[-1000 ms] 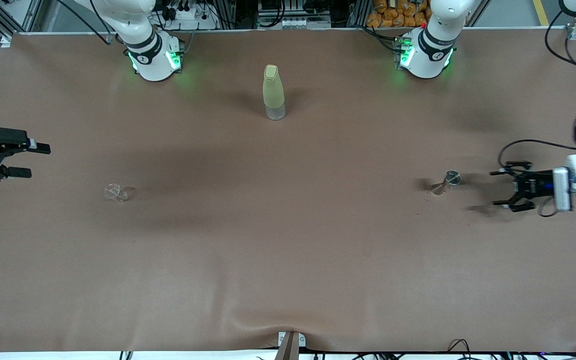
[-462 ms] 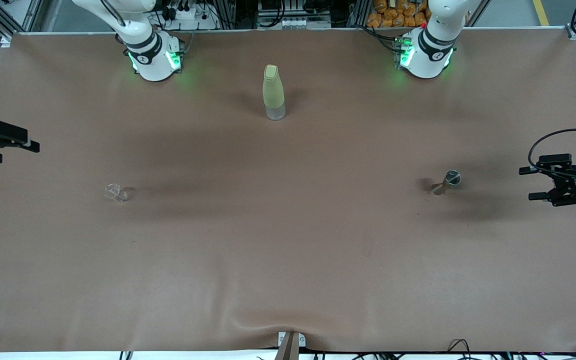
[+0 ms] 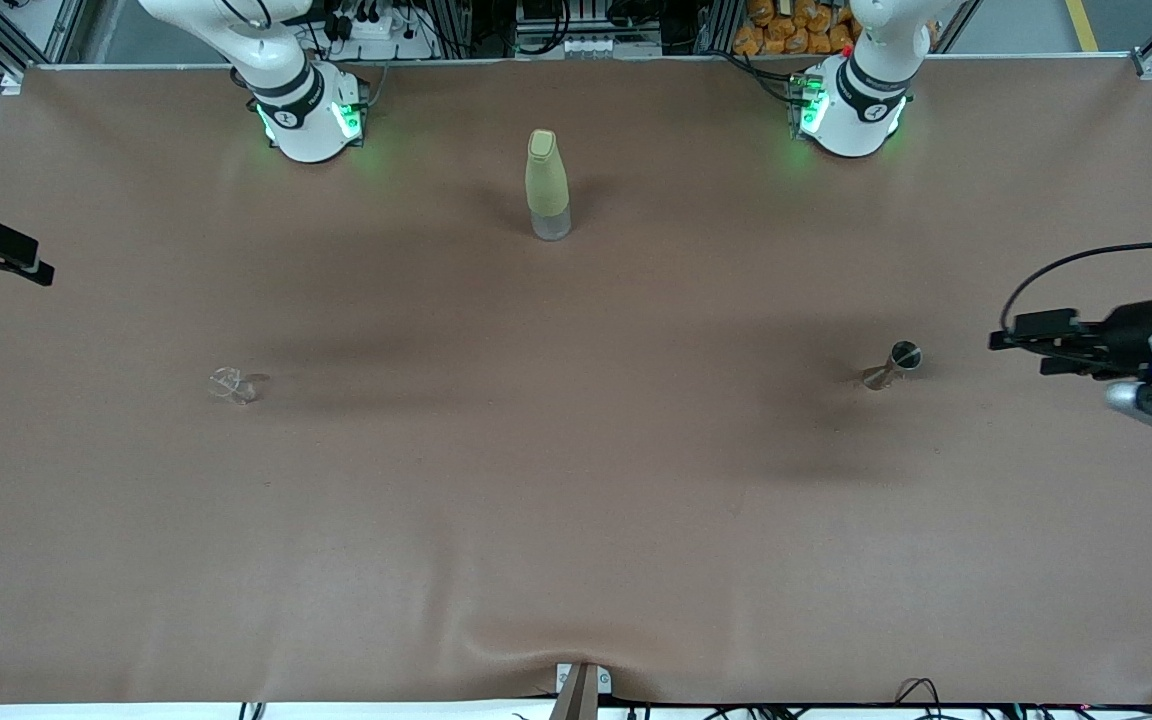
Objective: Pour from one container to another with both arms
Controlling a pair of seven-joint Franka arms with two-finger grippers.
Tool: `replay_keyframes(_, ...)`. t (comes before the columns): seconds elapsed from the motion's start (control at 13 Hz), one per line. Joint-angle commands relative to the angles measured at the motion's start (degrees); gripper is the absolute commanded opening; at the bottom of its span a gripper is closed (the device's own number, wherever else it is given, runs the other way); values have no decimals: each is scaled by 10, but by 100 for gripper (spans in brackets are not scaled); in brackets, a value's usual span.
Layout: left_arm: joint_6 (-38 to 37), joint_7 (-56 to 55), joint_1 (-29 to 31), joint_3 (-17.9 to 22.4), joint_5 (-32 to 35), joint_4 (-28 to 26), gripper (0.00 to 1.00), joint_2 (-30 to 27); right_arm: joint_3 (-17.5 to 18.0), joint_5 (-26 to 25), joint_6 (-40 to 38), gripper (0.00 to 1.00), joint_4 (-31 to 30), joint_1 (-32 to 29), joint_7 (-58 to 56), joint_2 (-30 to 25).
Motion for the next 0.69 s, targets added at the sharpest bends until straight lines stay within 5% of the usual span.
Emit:
replay_keyframes(0.0,3,-141,-45,4,44,23,100,-10,-11,-16,20,100,-30,7,14,-18)
replay_keyframes(0.62,19,-217,-48,-32,101,29,100,-42,-10,-24,47,100,-70,-6,1,-42)
